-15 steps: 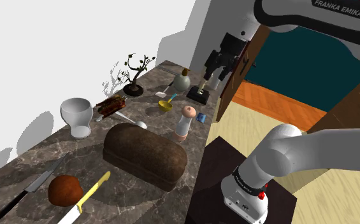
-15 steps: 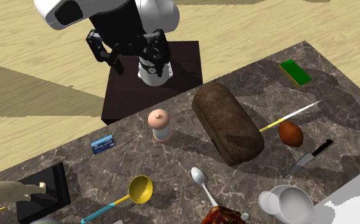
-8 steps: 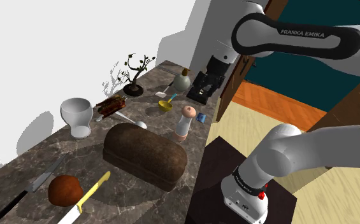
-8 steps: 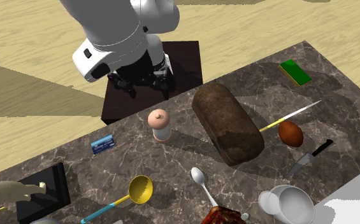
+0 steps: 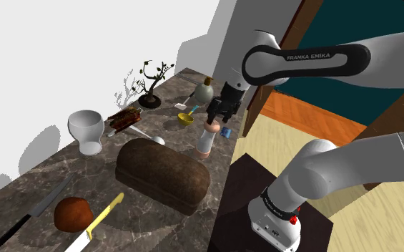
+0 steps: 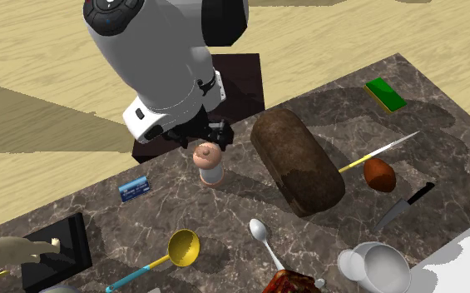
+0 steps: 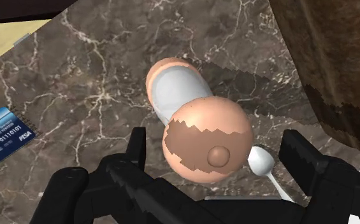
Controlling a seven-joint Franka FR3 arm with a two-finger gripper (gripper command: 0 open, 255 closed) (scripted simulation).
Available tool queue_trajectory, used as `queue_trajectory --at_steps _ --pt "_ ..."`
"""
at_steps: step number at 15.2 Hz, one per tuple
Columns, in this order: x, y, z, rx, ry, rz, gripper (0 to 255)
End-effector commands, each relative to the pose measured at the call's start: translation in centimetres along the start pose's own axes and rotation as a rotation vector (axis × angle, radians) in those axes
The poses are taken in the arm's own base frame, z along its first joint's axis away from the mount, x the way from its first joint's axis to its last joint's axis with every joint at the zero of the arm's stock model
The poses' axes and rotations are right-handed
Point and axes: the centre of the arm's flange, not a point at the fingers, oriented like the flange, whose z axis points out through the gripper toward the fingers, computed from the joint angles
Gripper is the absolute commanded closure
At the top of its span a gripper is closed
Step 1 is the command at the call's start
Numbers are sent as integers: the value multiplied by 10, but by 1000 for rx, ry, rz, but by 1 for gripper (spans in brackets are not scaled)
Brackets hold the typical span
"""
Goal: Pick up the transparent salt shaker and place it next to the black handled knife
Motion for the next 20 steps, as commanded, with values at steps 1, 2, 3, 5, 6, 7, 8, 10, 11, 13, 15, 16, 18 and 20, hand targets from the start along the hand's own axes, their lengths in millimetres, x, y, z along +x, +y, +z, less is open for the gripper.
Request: queue_trajectory --at_steps 1,2,3,5,6,7,8,10,11,13,15,16,18,20 --pt "-1 -1 11 0 1 0 0" --pt "-1 -1 16 0 1 0 0" --pt "-1 -1 22 0 1 0 0" --pt "-1 -1 25 0 1 0 0" --pt "-1 -1 25 0 1 0 0" --pt "-1 -1 25 0 1 0 0" --pt "-1 -1 25 0 1 0 0" --pt "-1 -1 25 0 1 0 0" --pt "-1 -1 25 0 1 0 0" --pt "-1 -1 25 0 1 0 255" --pt "-1 -1 25 0 1 0 255" --pt "-1 -1 25 0 1 0 255" --pt "-1 -1 25 0 1 0 255" --pt "-1 -1 25 0 1 0 255"
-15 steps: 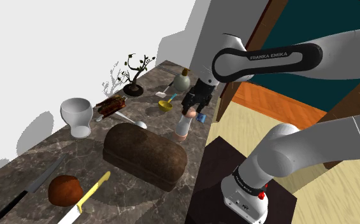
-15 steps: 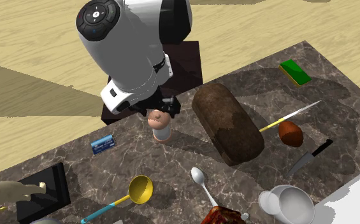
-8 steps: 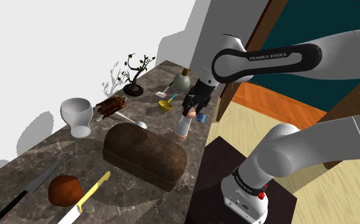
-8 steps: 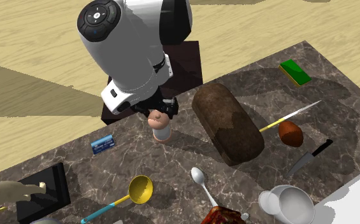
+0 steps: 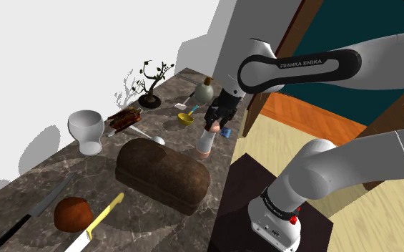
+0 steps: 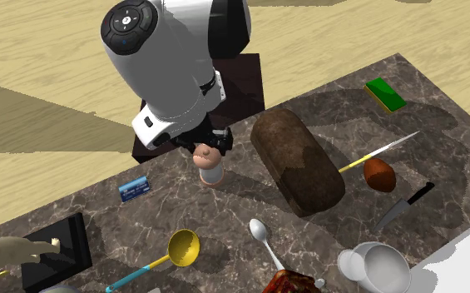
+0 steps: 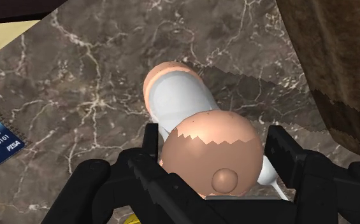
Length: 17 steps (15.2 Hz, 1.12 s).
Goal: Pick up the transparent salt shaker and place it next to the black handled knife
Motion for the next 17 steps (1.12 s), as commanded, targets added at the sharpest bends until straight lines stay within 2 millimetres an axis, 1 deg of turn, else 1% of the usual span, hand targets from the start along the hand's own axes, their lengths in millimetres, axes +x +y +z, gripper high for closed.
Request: queue_trajectory --at_steps 1,17 --pt "0 0 0 0 -1 0 255" --pt "-1 -13 -83 0 -1 0 255"
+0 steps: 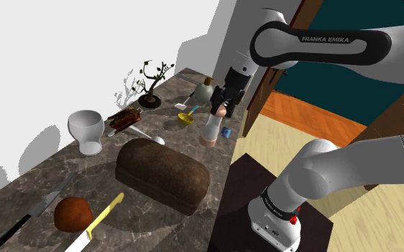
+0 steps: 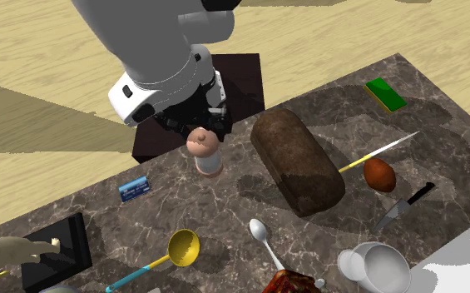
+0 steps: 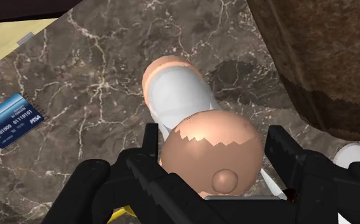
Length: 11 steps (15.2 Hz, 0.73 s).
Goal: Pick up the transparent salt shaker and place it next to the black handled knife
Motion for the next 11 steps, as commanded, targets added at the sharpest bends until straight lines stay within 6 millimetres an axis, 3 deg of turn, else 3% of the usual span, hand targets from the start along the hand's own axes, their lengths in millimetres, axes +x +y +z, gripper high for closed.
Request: queue_trajectory --at_steps 1,11 --pt "-2 -2 -11 0 0 0 255" --pt "-3 -10 -63 0 0 0 255"
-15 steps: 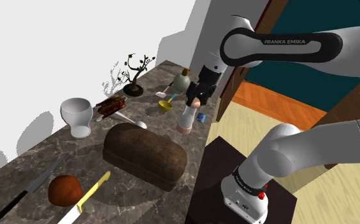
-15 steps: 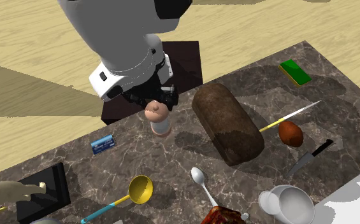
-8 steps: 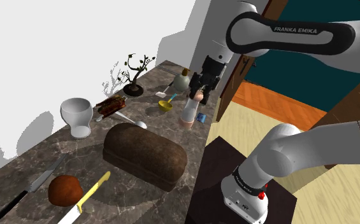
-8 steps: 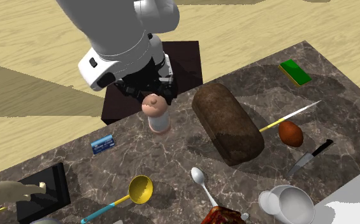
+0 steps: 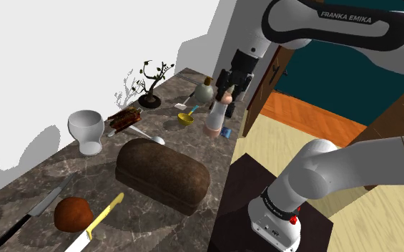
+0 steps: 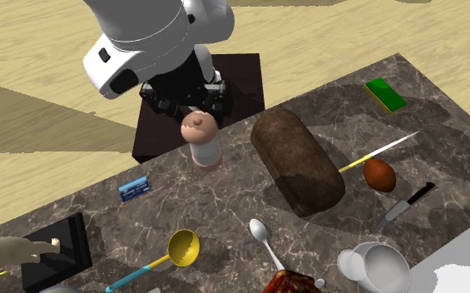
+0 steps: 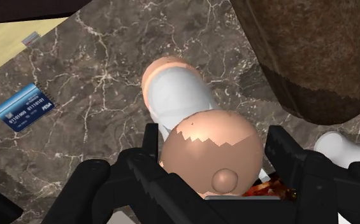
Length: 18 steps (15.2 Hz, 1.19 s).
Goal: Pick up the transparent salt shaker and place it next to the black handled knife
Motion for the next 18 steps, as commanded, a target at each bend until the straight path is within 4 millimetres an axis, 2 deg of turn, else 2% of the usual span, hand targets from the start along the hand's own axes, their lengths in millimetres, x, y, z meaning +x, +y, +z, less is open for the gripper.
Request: queue_trajectory --at_steps 1,18 --pt "-1 -1 -10 0 0 0 255" --pt "-2 -15 -99 0 0 0 255"
